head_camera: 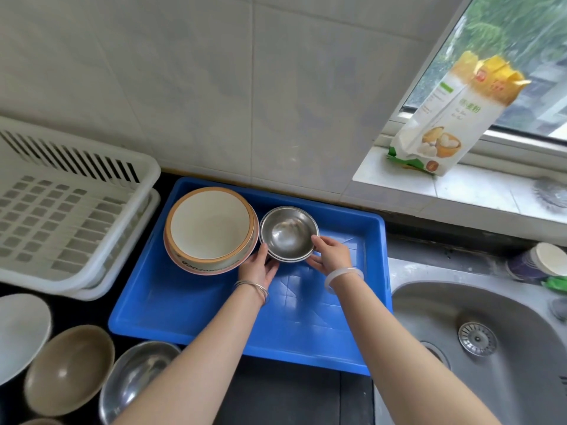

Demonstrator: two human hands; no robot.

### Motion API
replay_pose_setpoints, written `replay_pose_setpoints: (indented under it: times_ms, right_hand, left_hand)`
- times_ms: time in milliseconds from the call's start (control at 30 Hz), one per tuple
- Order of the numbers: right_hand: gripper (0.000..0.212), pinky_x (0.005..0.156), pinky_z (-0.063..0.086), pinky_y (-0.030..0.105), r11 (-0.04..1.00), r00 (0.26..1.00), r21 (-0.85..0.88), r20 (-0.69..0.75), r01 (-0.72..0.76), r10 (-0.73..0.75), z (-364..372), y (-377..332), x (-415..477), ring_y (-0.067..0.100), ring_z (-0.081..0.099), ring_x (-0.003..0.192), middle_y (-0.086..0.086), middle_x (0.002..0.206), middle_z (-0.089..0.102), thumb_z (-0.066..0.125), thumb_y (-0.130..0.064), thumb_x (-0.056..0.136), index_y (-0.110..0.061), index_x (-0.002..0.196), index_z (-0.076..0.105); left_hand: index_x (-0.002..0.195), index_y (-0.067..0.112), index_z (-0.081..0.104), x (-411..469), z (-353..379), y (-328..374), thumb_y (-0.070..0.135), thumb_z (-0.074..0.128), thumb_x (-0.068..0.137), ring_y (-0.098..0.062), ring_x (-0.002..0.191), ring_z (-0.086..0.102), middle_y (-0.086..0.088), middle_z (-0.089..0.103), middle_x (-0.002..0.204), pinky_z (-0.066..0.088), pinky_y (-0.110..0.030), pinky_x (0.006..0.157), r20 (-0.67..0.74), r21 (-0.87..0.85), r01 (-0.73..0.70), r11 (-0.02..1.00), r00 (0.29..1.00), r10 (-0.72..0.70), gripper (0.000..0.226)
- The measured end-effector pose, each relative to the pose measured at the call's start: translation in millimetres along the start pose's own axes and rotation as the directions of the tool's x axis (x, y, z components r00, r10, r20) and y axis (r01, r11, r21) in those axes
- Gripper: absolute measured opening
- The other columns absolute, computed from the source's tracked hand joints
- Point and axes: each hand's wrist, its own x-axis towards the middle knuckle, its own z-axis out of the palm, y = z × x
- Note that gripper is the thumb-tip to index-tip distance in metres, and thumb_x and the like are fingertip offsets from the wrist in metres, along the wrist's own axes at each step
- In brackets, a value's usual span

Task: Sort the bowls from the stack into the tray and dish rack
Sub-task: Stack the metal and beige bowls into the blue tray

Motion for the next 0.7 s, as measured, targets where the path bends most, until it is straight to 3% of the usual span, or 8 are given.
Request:
replay_pose_setpoints:
  times_ms: [233,367,433,533,600,700]
  right_hand:
    - [0.034,0.086,0.053,0.036,1.0,1.0,0.001,-0.012,0.002,-0.002,2.1,-1.4,-2.7,0.033,0.065,0.092,0.016,0.109,0.061,0.058,-0.017,0.093,-0.003,0.123,0.056]
    - [0.028,0.076,0.054,0.03,1.0,1.0,0.01,0.008,0.005,-0.005,2.4,-1.2,-13.7,0.026,0.064,0.089,0.01,0.108,0.061,0.055,-0.025,0.094,-0.008,0.116,0.059]
    - [0.022,0.073,0.052,0.028,1.0,1.0,0.006,0.017,0.001,-0.001,1.2,-2.9,-21.5,0.024,0.062,0.087,0.008,0.108,0.061,0.053,-0.028,0.095,-0.012,0.109,0.059]
    - [0.03,0.085,0.051,0.036,0.999,1.0,-0.038,-0.001,0.016,-0.016,-4.5,-2.7,-35.0,0.028,0.059,0.095,0.01,0.118,0.058,0.047,-0.027,0.098,-0.012,0.123,0.053]
    - [0.033,0.093,0.049,0.04,0.994,0.998,-0.095,-0.016,0.055,-0.057,-9.1,0.2,-49.2,0.028,0.058,0.097,0.011,0.122,0.056,0.046,-0.026,0.098,-0.01,0.126,0.051]
    - [0.021,0.086,0.05,0.039,0.973,0.989,-0.175,0.016,0.15,-0.149,-11.3,8.7,-80.0,0.026,0.058,0.091,0.013,0.119,0.06,0.045,-0.024,0.098,-0.011,0.111,0.055]
  left_hand:
    - [0.135,0.003,0.043,0.7,1.2,-3.0,0.015,0.049,0.094,-0.028,0.126,0.048,-0.015,0.048,0.14,0.045,-0.034,0.089,-0.024,-0.02,-0.037,0.999,0.999,0.036,0.043]
    - [0.134,0.002,0.044,-4.9,2.2,-3.3,0.016,0.048,0.095,-0.028,0.125,0.048,-0.016,0.049,0.138,0.043,-0.032,0.093,-0.016,0.01,-0.04,0.999,0.999,0.04,0.041]
    - [0.132,0.0,0.045,-10.7,0.3,-2.8,0.017,0.046,0.096,-0.03,0.128,0.046,-0.018,0.048,0.138,0.04,-0.032,0.099,-0.013,0.078,-0.027,0.997,1.0,0.028,0.039]
    - [0.133,-0.004,0.042,-23.4,-8.3,-0.7,0.015,0.044,0.097,-0.034,0.131,0.043,-0.021,0.045,0.14,0.036,-0.034,0.105,-0.017,0.198,-0.033,0.98,0.999,0.037,0.041]
    - [0.135,-0.004,0.041,-37.5,-17.2,3.4,0.012,0.047,0.096,-0.033,0.128,0.046,-0.021,0.047,0.137,0.038,-0.034,0.103,-0.005,0.292,-0.061,0.955,0.998,0.065,0.043]
    - [0.134,-0.001,0.044,-65.7,-33.8,11.9,0.012,0.05,0.094,-0.025,0.112,0.053,-0.017,0.054,0.124,0.042,-0.032,0.095,0.028,0.438,-0.123,0.89,0.992,0.123,0.042]
